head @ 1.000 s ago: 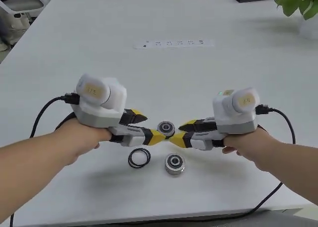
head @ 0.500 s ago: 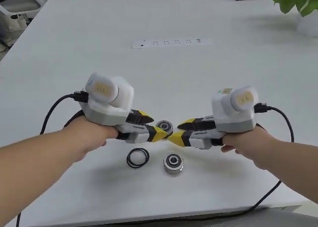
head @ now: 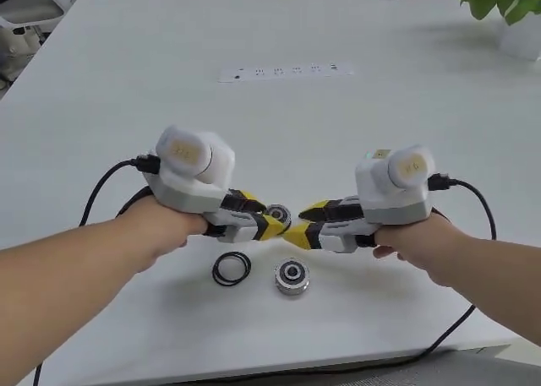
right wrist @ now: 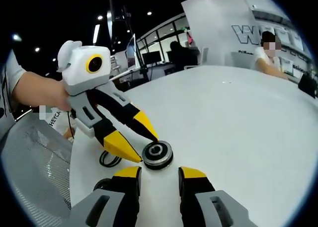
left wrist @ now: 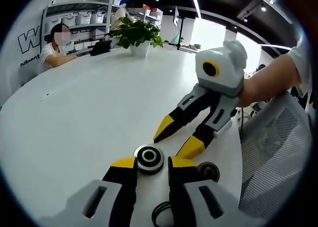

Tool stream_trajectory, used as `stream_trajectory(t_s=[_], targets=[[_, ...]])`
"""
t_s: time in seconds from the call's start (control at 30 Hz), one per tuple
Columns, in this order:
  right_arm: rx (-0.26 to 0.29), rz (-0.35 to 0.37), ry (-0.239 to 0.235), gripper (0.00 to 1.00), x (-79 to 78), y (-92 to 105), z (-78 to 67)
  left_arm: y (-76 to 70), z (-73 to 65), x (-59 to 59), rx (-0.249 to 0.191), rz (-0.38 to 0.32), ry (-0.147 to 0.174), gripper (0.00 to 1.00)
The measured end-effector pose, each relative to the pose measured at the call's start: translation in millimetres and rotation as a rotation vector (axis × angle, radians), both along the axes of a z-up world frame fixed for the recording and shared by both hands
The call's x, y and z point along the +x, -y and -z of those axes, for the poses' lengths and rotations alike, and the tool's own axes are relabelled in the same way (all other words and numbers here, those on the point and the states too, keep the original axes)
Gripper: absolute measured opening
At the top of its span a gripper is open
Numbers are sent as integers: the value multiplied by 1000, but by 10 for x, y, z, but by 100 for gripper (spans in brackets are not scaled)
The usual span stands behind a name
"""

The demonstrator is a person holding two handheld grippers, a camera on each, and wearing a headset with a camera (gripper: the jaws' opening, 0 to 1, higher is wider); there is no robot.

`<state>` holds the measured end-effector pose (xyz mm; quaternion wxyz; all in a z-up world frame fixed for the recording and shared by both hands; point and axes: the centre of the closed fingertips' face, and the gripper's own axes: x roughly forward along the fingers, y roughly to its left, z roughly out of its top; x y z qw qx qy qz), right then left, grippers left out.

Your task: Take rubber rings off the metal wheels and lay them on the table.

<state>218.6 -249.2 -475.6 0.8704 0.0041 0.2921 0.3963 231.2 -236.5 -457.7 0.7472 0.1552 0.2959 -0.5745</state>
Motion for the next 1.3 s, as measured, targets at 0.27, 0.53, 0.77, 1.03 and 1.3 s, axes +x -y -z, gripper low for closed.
stream_trajectory(t_s=[0.27, 0.53, 0.77, 1.03, 1.3], targets=[[-3, 0, 2, 28, 6, 4, -1, 17, 1, 19, 16, 9, 29, 10], [-4, -2, 4, 28, 14, -8, 3, 41, 17, 10, 58, 66, 118, 10], [-11, -13, 8, 28, 3, -25, 5, 45, 30, 48, 52, 49, 120, 7], [-16, -20, 19, 27, 31, -72, -18, 41, 39, 43, 57, 38, 124, 7], [-44, -39, 50, 27, 87, -159, -34, 42, 39, 38, 51, 18, 122, 7]])
